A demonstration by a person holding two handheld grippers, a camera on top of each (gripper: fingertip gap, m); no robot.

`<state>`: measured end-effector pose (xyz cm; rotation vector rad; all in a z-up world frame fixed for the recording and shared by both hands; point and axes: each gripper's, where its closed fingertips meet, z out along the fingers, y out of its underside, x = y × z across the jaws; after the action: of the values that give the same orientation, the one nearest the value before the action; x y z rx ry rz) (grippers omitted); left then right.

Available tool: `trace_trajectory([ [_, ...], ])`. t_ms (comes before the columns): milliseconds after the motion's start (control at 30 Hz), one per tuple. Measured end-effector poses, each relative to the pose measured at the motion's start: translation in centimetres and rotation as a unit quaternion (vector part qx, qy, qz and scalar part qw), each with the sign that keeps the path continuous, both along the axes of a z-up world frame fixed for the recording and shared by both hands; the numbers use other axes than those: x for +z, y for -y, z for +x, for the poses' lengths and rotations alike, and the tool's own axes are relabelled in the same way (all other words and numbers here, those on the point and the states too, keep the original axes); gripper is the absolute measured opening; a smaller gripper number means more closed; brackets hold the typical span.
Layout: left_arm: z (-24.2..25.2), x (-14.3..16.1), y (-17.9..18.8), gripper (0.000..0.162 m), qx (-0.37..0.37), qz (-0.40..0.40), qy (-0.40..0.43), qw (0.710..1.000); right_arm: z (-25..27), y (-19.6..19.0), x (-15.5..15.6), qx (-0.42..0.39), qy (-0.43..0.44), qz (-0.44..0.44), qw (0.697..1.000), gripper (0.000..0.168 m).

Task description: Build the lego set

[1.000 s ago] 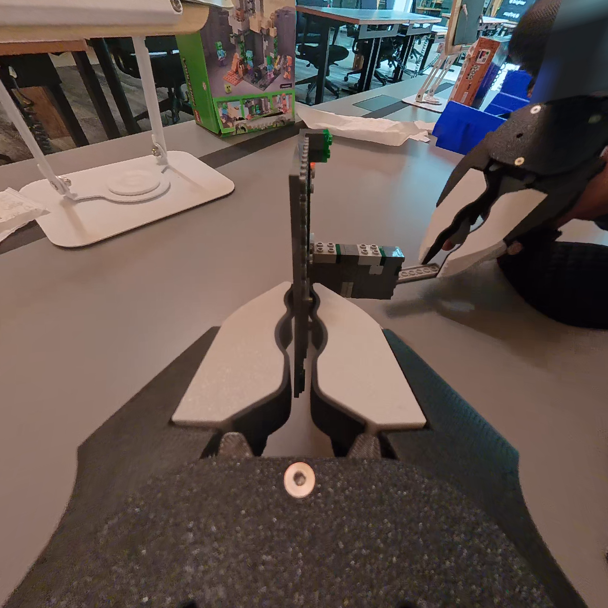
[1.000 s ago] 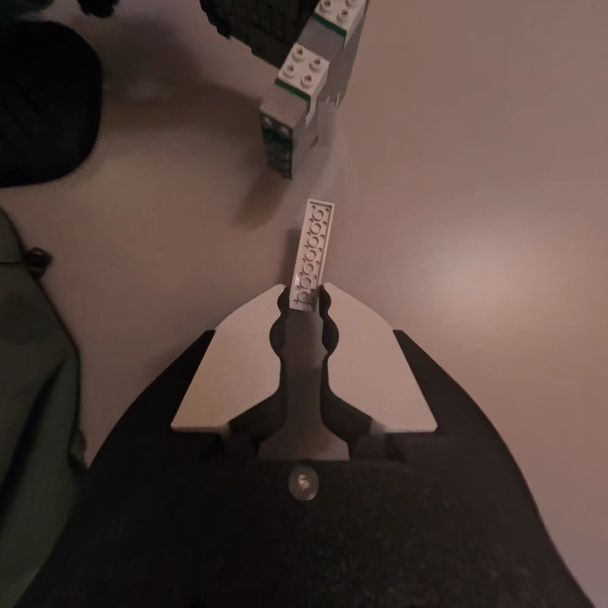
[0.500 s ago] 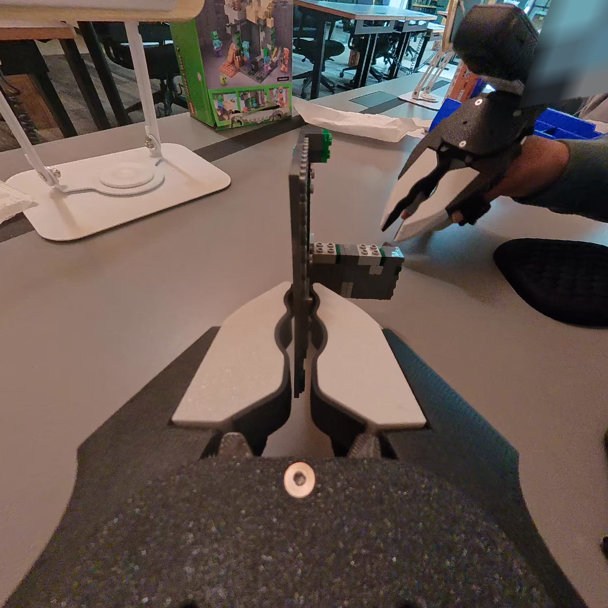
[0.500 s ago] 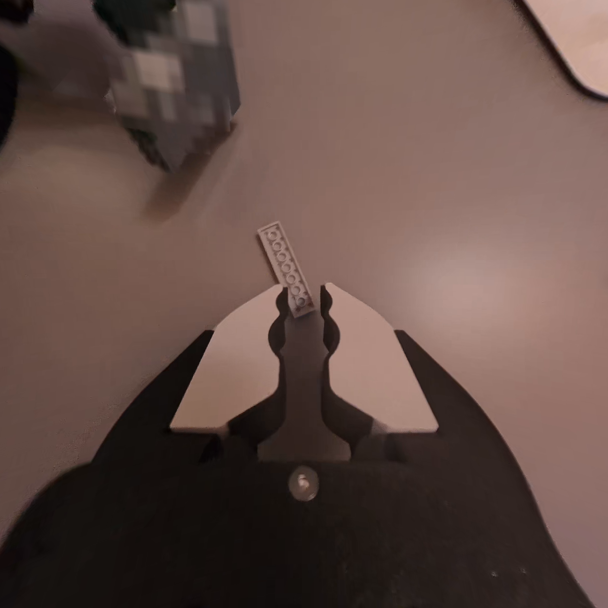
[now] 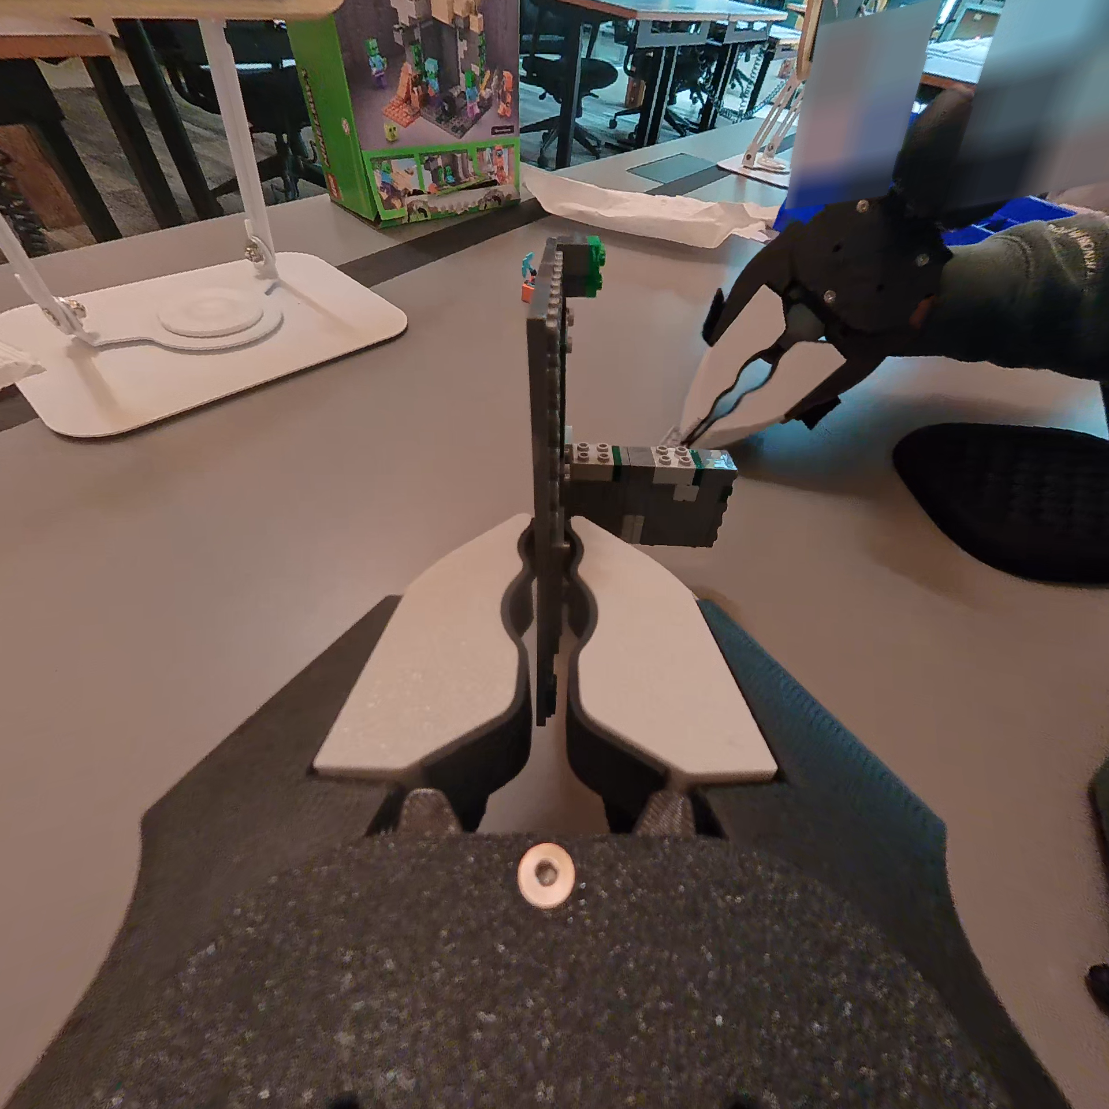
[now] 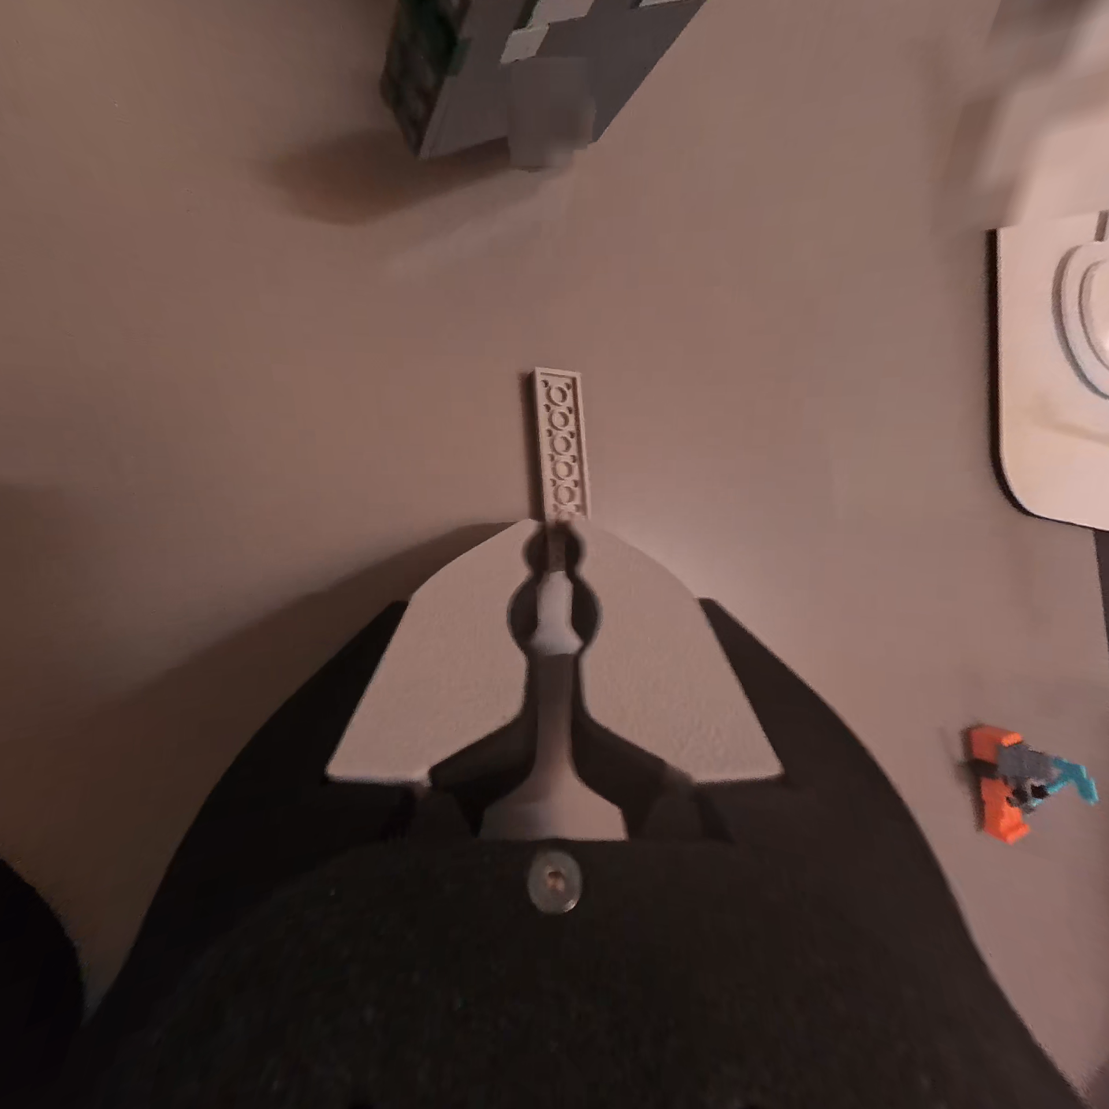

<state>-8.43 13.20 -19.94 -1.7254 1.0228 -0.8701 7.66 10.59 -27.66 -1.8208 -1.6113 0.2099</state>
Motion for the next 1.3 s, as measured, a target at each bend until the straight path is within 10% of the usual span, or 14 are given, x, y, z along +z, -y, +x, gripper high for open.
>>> trace_trajectory([
  [200,0.2,-0.4,0.0,0.006,-0.005,-0.007,-0.003,1.0,-1.6,0.8,1.5,-0.066,-0.099,-0.194,0.974,0.001],
  [400,0.3,-0.5,0.3,0.006,-0.012,-0.011,-0.002,1.0,-2.5,1.9,3.0,-0.174,-0.233,-0.54,0.79,0.001],
  [600,0.3,-0.4,0.2,0.006,-0.012,-0.014,0.0,1.0,-1.0,0.0,1.1,-0.23,-0.238,-0.568,0.754,0.002],
  [833,0.3,-0.7,0.2,0.006,-0.015,-0.018,-0.001,1.0,0.9,-3.0,0.4,-0.269,-0.222,-0.505,0.789,0.002],
  [1133,0.3,-0.6,0.1,0.006,-0.012,-0.017,0.002,1.0,0.2,-3.3,2.2,-0.172,-0.129,-0.22,0.952,0.023],
  [1300,0.1,-0.3,-0.1,0.006,-0.001,-0.01,0.004,1.0,-0.4,-2.0,1.2,-0.178,-0.058,-0.134,0.973,0.032],
])
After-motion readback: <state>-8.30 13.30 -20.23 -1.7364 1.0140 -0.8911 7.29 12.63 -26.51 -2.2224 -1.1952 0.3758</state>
